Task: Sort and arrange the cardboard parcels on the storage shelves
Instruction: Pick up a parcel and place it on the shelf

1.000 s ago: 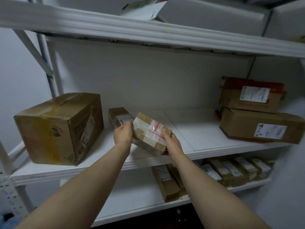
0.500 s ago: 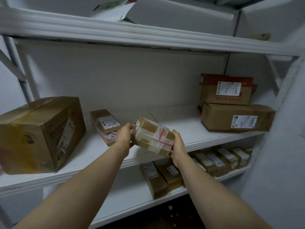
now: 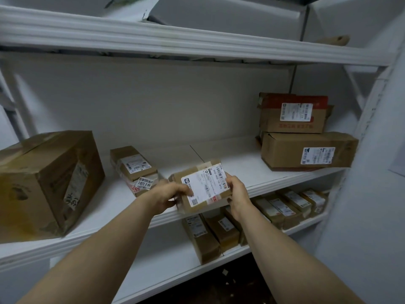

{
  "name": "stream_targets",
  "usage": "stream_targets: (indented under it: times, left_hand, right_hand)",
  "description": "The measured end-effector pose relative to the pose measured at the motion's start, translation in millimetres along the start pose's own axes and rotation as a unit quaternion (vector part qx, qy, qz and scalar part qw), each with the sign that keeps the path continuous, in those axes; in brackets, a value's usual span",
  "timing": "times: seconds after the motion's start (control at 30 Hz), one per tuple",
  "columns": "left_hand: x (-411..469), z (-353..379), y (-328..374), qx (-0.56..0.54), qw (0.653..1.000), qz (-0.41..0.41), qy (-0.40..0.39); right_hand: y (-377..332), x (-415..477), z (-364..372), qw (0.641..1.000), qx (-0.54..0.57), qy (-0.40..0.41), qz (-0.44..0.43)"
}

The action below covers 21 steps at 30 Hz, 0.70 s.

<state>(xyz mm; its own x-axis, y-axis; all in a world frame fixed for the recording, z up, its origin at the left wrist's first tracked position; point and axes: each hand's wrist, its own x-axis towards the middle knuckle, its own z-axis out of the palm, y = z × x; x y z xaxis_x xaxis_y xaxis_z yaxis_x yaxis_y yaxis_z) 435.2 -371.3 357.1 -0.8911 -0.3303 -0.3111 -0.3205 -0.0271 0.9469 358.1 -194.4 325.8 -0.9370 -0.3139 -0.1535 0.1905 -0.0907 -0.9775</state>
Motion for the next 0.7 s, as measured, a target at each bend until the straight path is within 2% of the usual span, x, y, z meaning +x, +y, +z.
stream_targets:
  times: [0.07,0.17,0.3,0.5,0.6,0.7]
  left_hand:
    - [1.2,0.2,-1.0,0.066,0.997,0.043,0.005]
    - [-2.4,5.5,-0.6,0.144,0.981,0.121,0.044]
    - [-7.3,13.8,0.5,0.201,0.952,0.221,0.068]
    - [-4.1,17.8,-4.9,0.243,0.922,0.293,0.071]
    - [3.7,15.1,-9.5,0.272,0.914,0.294,0.065]
    - [5.3,13.1,-6.8,0.234,0.948,0.214,-0.005]
  right_hand:
    - [-2.0,-1.2,-0.1,1.0,-0.006,-0.009,0.016]
    - [-5.4,-1.1,-0.1,0.998,0.04,-0.022,0.052]
    - [-6.9,-1.9,2.2,0.991,0.116,-0.044,0.046]
    - [-3.1,0.9,8.7,0.98,0.179,-0.054,0.074]
    - [-1.4,3.2,8.4,0.968,0.231,-0.05,0.083]
    - [2.9,5.9,2.9,0.96,0.264,-0.038,0.087]
